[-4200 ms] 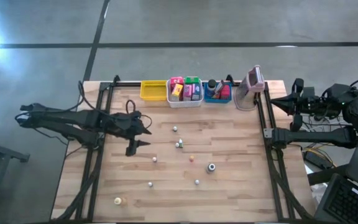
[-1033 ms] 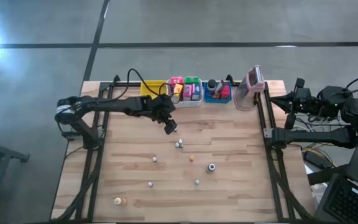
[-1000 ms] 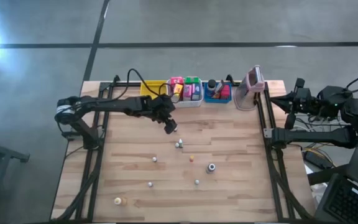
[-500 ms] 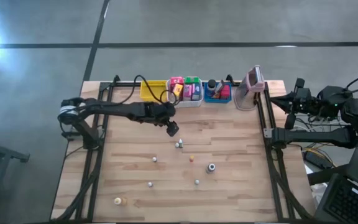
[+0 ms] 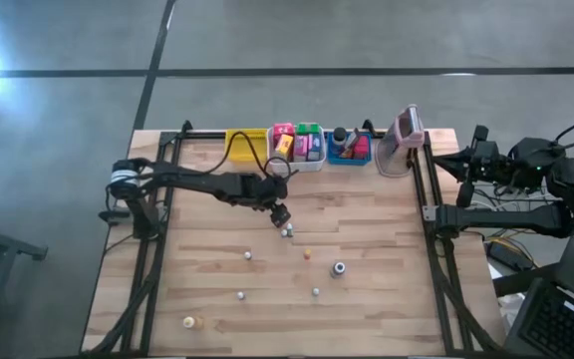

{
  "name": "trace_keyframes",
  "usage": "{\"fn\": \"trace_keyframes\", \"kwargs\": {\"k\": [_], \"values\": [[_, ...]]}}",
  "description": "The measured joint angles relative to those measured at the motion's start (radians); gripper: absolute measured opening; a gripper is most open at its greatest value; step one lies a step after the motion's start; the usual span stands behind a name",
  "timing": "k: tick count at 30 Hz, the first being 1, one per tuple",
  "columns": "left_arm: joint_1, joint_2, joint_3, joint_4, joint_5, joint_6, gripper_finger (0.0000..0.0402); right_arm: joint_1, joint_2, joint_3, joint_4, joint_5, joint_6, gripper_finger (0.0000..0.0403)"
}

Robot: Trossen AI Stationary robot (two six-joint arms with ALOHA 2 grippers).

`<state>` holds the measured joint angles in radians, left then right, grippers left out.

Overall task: Pick & Place Kitchen Items
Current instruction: Put the black food coloring bottle into the yellow basket

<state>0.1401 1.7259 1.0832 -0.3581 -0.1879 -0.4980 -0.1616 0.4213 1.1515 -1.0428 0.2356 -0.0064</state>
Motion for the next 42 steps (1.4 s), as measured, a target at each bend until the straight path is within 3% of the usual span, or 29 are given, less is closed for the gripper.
{"fn": "trace_keyframes", "kwargs": {"k": [10,23,42], "values": [[-0.006,0.025,0.001,0.042,0.003,-0.012,0.028,0.0,0.0,0.0,0.0,0.0,-0.001,0.0008],[-0.007,0.025,-0.005,0.039,0.007,-0.028,0.0203,0.0,0.0,0.0,0.0,0.001,-0.001,0.0008],[-0.007,0.039,-0.007,0.053,0.007,-0.022,0.0192,0.0,0.0,0.0,0.0,0.001,0.0,0.0008]]}}
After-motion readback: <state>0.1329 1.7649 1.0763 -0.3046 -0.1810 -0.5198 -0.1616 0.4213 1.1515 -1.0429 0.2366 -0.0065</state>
